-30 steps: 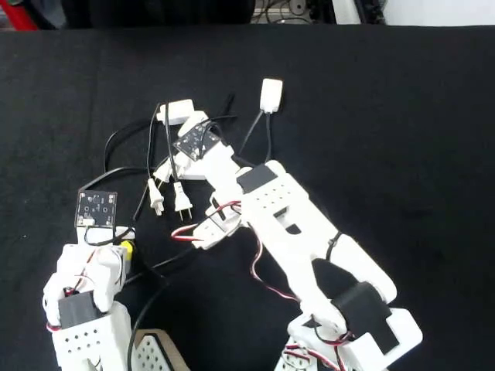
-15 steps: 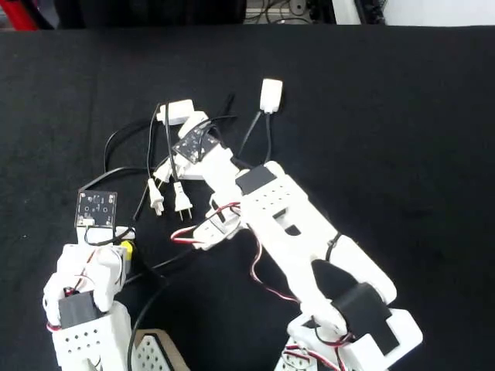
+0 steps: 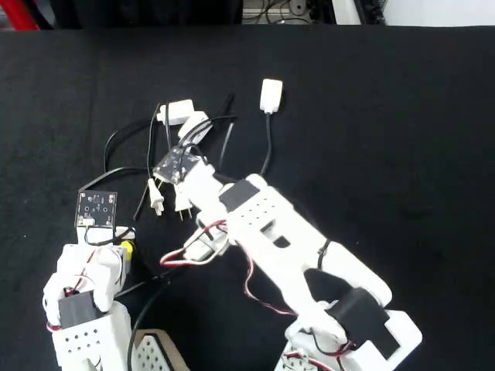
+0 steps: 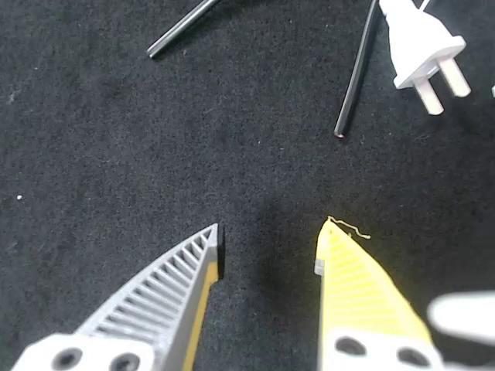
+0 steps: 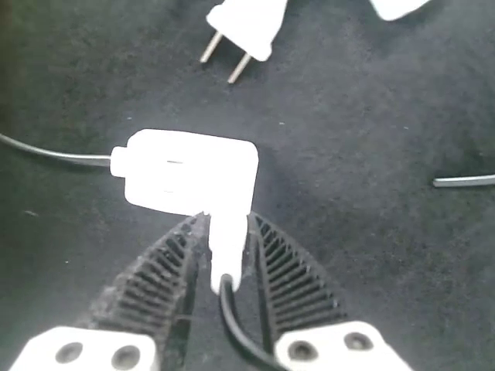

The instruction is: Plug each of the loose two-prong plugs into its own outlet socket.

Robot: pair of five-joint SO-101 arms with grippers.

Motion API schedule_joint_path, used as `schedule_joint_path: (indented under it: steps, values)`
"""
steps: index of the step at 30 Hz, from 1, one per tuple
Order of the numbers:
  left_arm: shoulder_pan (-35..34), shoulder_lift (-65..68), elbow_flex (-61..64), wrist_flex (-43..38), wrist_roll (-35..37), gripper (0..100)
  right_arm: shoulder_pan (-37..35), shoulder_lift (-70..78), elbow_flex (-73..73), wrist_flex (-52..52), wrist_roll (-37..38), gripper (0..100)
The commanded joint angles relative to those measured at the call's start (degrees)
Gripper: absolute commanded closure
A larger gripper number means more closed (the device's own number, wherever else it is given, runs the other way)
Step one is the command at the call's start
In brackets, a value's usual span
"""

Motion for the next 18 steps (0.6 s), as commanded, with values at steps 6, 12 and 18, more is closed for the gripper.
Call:
schedule_joint_path:
  steps: [6,12,18]
  values:
    - [-0.13,-0.53,-0.57,0.26,-0.35,79,-2.90,0.84,2.95,0.53,-0.44,98.6]
    - [-0.04,-0.53,-0.57,0.26,-0.35,79,-3.16,0.84,0.57,3.16,-0.09,98.6]
    - [-0.04,-0.53,-0.57,0.26,-0.35,79,-3.16,0.84,-4.70,10.81,-0.09,98.6]
